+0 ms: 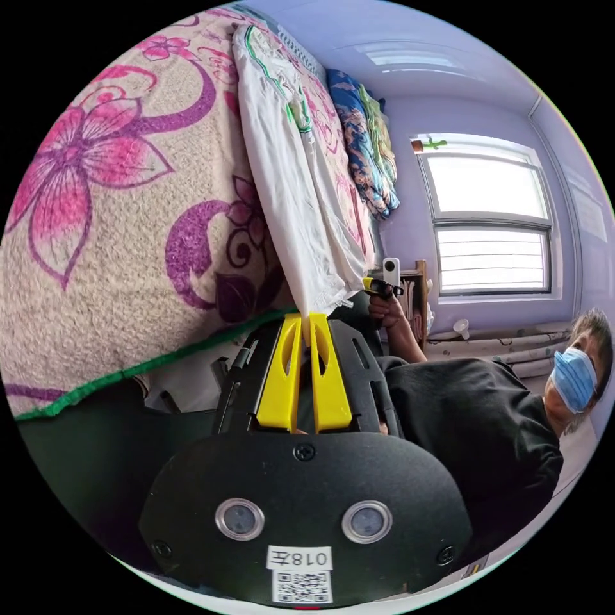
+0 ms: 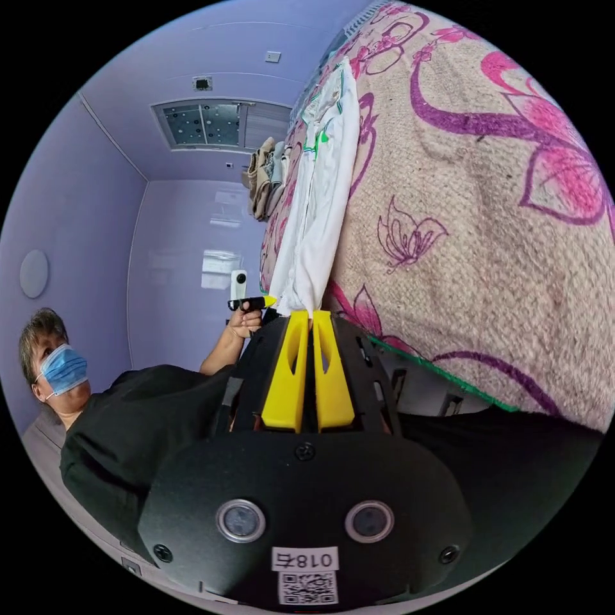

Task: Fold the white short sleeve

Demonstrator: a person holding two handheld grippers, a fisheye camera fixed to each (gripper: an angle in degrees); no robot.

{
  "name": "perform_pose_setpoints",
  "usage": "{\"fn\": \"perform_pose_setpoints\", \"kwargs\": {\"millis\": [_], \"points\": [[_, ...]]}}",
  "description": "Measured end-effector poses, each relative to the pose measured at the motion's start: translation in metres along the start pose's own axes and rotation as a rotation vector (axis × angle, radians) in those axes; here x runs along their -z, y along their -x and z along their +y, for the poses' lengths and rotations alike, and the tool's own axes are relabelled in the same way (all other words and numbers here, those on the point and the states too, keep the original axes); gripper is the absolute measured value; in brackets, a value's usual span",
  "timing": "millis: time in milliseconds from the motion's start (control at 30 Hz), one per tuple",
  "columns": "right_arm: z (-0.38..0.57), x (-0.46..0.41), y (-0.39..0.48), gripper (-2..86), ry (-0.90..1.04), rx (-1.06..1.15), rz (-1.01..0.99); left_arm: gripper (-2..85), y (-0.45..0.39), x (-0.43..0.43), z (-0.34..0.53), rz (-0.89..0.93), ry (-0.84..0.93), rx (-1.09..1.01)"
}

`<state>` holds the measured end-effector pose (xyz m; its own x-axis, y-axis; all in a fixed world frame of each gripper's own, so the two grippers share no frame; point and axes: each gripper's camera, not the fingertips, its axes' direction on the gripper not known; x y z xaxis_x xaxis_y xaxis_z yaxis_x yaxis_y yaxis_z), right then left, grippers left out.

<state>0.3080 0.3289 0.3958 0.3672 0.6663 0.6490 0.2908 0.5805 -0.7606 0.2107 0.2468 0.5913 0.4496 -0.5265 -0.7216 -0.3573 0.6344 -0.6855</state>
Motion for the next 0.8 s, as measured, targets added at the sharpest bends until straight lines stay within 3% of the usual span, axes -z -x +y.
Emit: {"fn": "perform_pose_setpoints", "kwargs": {"millis": [200,367,600,800], "points": [[0.032,0.007,0.038,0.2,0.070,0.048,0.045,-0.9,-0.014,0.014,0.070,0.016,0.029,-0.033],[0.045,0.010,0.027,0.3,-0.003,-0.037,-0.031,-1.0,0.014,0.028,0.104,0.106,-0.050,0.043],[0.009,0.029,0.041,0.6,-0.207,-0.046,-0.115,-0.9,0.007,0.081,0.086,0.179,-0.199,0.015],[-0.068,0.019,0.036,2.3,-0.240,-0.092,-0.071,1.2,0.042,0.115,0.037,0.154,-0.291,0.111]]}}
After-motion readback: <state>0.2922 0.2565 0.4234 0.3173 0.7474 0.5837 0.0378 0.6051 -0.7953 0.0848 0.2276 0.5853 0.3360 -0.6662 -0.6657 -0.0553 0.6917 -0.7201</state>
